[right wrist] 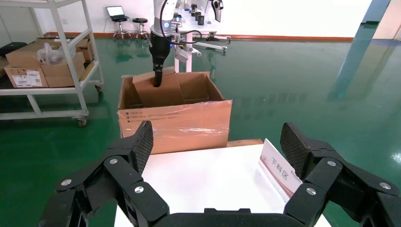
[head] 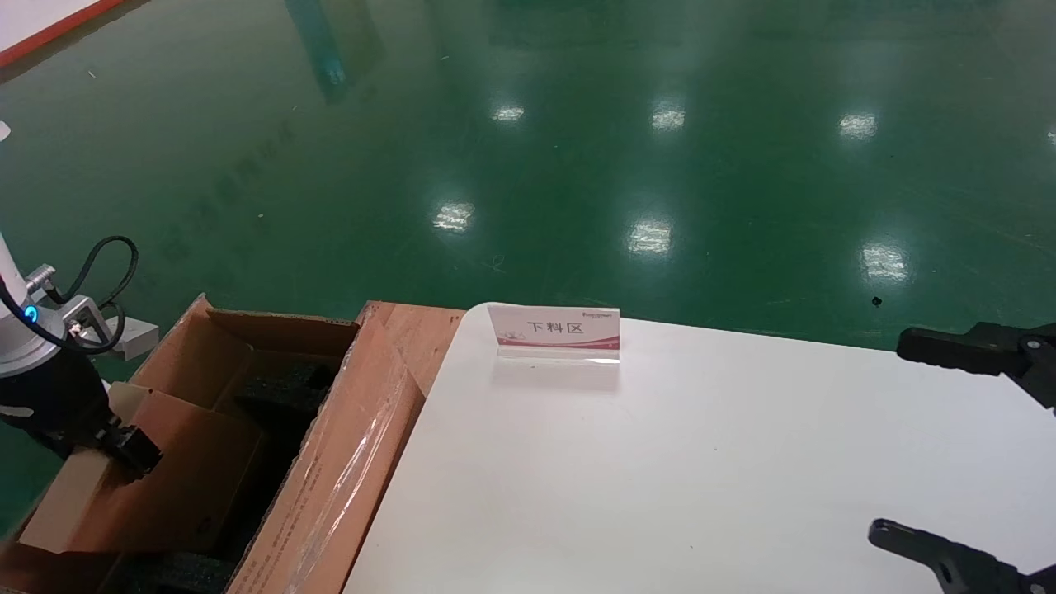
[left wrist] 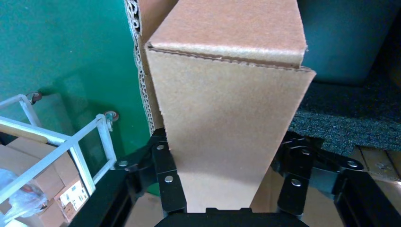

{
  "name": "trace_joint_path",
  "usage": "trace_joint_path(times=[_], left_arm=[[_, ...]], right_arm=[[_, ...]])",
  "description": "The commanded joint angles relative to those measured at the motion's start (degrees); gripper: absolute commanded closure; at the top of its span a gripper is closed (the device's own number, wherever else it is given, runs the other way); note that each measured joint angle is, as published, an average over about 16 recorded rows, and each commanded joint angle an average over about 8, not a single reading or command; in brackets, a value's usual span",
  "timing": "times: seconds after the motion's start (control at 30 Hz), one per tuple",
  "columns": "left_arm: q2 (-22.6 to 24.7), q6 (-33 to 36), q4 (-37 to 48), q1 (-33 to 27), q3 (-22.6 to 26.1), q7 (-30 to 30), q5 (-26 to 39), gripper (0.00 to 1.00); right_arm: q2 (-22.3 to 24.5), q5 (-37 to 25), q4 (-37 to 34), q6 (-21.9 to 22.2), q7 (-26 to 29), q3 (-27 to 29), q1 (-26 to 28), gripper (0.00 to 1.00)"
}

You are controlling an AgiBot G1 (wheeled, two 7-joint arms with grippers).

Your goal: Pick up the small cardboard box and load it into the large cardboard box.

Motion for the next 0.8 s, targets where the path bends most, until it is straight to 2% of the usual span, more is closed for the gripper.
trace_joint_path(times=[0.03, 0.5, 0.63, 0.8], left_arm=[[-0.03, 0.02, -0.08, -0.05, 0.02, -0.01, 0.06, 0.0], [0.87, -0.29, -0.5, -0.87, 0.1, -0.16, 0.55, 0.0], [2.88, -0.54, -2.27, -3.63, -0.21, 0.87, 1.36, 0.0], [4.2, -1.92, -7.5, -10.0, -1.72, 3.74, 1.69, 0.0]], right_arm=[[0.0, 0.0, 0.0, 0.0, 0.0, 0.0, 0.0, 0.0], [0.0, 0.0, -0.01, 0.0, 0.0, 0.0, 0.0, 0.0], [0.0, 0.01, -0.03, 0.0, -0.01, -0.01, 0.01, 0.0], [0.0, 0.01, -0.04, -0.01, -0.02, -0.03, 0.02, 0.0]])
